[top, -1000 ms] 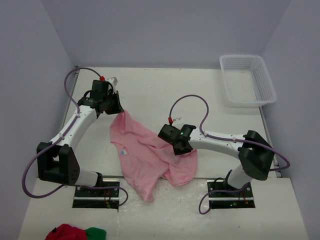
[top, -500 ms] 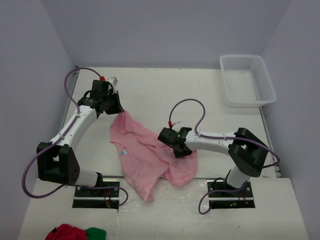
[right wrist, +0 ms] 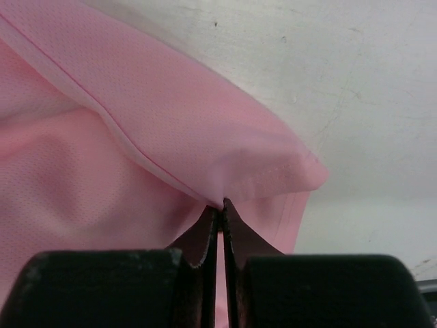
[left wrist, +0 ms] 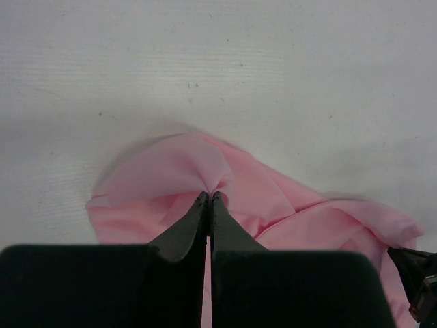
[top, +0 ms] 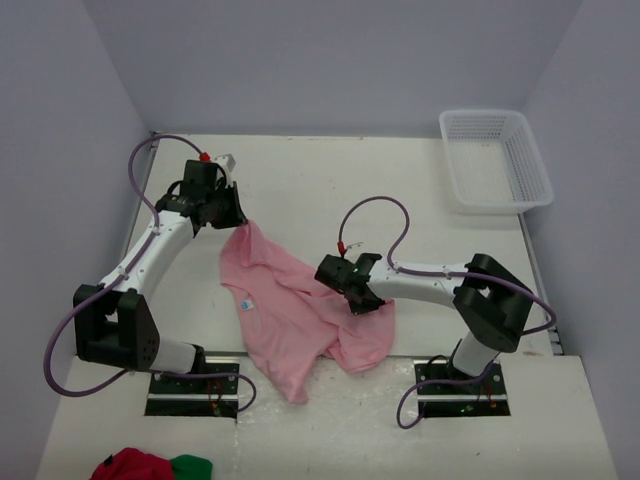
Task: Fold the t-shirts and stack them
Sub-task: Flatten out the tshirt
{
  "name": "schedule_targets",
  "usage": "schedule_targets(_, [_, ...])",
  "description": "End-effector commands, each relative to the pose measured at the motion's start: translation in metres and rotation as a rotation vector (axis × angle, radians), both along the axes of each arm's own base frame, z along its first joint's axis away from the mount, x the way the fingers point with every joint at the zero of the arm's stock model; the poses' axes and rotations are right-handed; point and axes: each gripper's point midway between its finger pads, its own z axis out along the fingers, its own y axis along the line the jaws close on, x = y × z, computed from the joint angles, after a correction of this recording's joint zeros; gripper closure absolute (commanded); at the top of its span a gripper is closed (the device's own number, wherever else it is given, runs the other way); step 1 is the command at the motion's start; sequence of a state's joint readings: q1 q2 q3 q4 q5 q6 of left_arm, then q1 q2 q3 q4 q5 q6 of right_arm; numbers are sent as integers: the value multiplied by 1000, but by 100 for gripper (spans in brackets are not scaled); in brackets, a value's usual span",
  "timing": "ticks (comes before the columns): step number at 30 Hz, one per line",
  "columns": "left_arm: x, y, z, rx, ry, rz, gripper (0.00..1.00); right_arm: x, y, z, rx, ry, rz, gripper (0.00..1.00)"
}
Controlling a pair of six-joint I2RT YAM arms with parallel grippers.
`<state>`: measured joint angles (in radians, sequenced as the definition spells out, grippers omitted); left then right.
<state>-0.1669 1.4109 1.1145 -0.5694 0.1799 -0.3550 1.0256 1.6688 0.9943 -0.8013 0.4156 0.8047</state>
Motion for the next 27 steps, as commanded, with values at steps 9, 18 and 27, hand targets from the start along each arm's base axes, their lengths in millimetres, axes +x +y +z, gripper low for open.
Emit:
schedule_targets(9, [4, -9, 33, -39, -122, -50, 100, 60, -16, 101, -22, -260, -66, 100])
schedule_targets(18, [10, -10, 84, -56, -289, -56, 100, 121, -40, 199, 27, -480, -88, 100])
schedule_targets(27, [23, 0, 156, -33, -502, -15, 100, 180, -71, 276, 77, -657, -96, 100])
